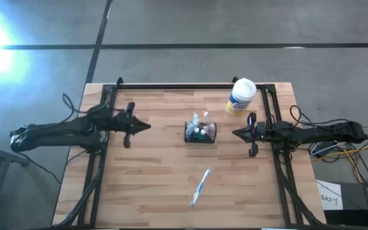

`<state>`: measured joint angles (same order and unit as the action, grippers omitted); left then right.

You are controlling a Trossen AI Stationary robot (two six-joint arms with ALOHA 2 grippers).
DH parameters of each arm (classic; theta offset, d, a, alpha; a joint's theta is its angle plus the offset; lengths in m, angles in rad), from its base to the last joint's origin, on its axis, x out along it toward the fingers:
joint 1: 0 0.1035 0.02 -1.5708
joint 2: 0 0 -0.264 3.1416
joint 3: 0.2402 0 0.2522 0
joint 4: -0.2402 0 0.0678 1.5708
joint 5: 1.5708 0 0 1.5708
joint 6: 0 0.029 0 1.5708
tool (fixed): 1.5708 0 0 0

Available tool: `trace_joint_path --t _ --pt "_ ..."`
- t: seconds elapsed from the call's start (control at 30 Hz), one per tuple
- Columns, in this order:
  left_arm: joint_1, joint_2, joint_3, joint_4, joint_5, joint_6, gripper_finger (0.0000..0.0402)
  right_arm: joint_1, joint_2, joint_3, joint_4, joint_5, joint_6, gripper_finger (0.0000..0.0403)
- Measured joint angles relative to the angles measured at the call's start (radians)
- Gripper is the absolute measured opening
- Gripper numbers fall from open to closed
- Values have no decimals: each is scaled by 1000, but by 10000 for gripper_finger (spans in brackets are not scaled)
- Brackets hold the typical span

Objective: Pick & Place toothbrushing station
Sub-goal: Put the blue toothbrush into the wire organizer

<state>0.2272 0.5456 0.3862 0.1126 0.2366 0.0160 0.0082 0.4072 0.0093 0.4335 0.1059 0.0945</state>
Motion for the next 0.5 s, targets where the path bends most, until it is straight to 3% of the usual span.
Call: trace_joint_path --t 0.23,0.5 --pt "0 -147 -166 150 0 -90 4 0 0 0 0 0 4 8" --pt "0 -236 -227 179 1 -117 4 0 0 0 0 0 3 8"
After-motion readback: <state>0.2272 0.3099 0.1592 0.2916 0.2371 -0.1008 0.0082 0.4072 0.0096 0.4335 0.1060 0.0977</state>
